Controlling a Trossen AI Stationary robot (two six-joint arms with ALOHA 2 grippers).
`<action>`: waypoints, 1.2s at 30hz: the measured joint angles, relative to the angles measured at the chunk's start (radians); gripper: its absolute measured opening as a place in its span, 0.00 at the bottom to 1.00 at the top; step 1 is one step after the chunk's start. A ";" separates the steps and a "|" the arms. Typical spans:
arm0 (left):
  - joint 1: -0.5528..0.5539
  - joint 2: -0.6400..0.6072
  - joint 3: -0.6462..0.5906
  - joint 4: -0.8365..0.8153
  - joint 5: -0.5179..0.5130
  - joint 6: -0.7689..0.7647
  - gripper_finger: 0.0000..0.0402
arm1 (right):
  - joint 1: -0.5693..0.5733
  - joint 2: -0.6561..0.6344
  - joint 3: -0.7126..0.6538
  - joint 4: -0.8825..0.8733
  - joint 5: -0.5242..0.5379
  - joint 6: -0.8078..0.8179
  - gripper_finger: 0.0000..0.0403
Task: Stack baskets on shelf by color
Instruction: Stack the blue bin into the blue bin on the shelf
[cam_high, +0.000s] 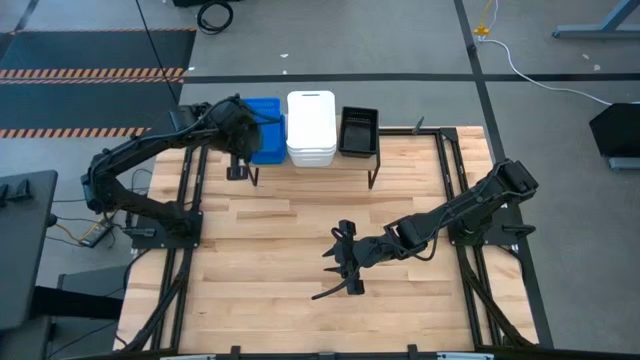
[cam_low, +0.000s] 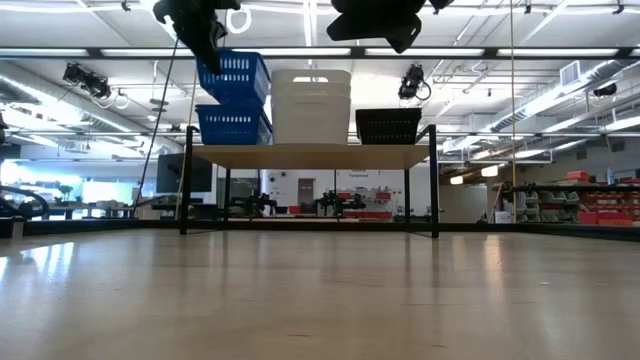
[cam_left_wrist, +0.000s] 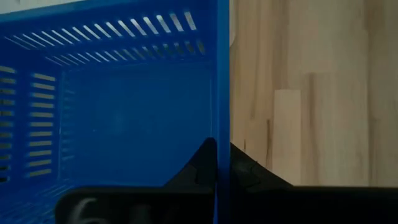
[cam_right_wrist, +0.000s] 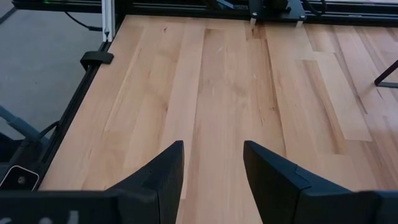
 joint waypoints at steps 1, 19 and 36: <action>0.011 0.002 -0.001 -0.003 0.005 -0.001 0.02 | 0.000 0.000 0.000 0.000 0.000 0.000 0.43; 0.078 0.022 -0.122 0.057 0.087 0.029 0.02 | 0.000 0.000 0.000 -0.001 -0.001 0.000 0.43; 0.097 0.022 -0.160 0.133 0.084 0.032 0.02 | 0.000 0.000 0.000 -0.001 0.000 0.000 0.43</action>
